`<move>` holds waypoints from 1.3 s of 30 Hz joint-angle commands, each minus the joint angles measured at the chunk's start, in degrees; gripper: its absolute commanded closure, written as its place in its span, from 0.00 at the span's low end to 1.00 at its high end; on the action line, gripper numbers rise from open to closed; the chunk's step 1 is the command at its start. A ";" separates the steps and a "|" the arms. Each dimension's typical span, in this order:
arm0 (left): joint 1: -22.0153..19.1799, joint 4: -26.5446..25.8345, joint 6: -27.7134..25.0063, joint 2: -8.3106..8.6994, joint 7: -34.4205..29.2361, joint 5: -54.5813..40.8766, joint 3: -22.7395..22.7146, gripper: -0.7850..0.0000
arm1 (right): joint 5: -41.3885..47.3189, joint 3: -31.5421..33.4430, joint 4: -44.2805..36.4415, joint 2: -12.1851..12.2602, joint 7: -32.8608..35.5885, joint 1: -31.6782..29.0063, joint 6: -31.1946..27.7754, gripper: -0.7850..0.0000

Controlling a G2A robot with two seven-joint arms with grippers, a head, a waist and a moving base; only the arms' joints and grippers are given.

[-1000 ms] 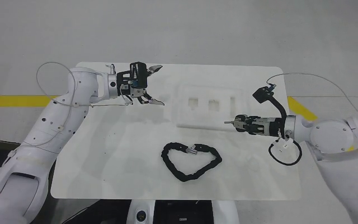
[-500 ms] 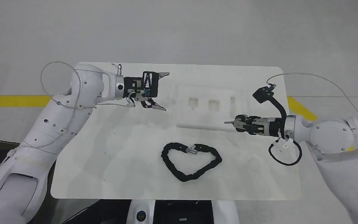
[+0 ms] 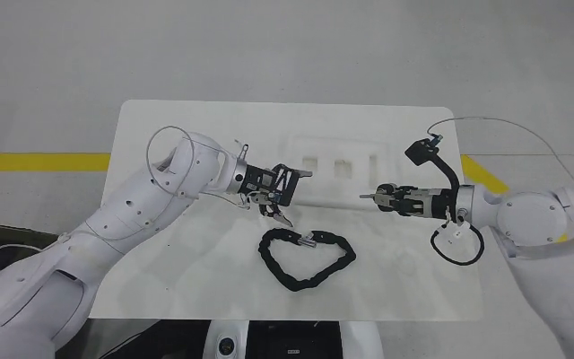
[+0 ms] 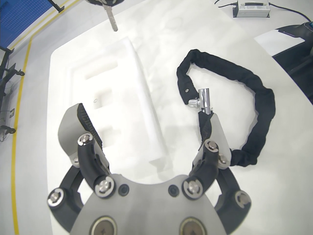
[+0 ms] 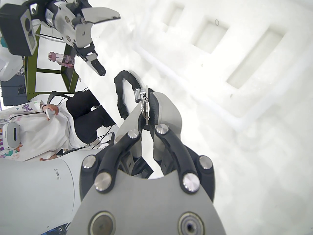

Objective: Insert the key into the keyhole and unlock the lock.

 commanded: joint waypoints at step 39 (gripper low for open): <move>14.70 -5.46 3.91 0.15 -9.18 1.90 -1.56 0.00 | -0.12 12.45 -6.43 1.27 -4.39 -12.99 -0.06 1.00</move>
